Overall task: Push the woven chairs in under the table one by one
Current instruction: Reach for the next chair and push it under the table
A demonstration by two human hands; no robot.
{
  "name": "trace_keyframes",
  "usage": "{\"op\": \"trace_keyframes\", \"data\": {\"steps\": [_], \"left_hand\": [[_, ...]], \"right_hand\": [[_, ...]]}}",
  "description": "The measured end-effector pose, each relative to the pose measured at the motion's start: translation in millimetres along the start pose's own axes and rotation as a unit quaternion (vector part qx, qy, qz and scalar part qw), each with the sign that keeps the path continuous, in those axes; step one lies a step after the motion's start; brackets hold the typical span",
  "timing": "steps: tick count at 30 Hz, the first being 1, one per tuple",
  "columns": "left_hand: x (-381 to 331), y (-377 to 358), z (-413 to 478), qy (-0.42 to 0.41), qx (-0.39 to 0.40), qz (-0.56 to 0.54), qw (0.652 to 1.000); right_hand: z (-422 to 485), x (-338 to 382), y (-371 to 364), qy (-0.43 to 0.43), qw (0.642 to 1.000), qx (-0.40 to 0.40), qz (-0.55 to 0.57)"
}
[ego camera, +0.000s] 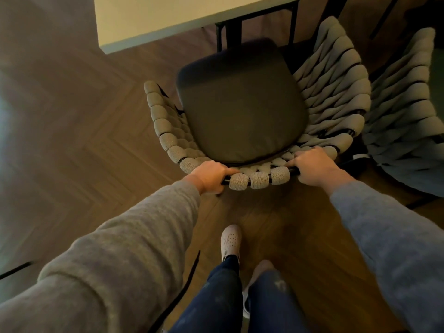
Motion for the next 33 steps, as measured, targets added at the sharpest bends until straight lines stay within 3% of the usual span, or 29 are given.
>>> {"op": "trace_keyframes", "data": {"steps": [16,33], "left_hand": [[31,76,91,0.036,0.006,0.012,0.999],[32,96,120,0.101,0.025,0.060,0.993]], "right_hand": [[63,-72,50,-0.047,0.999,0.007,0.018],[92,-102,60,-0.004,1.000,-0.016,0.010]]}}
Point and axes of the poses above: each hand's wrist, its own z-axis towards the middle knuckle, its own y-axis out of the back of the hand, x = y × z, the point moved 8 cm from there along z, towards the middle knuckle, and after that the axes turned 3 degrees about y, right-handed, at the moved point
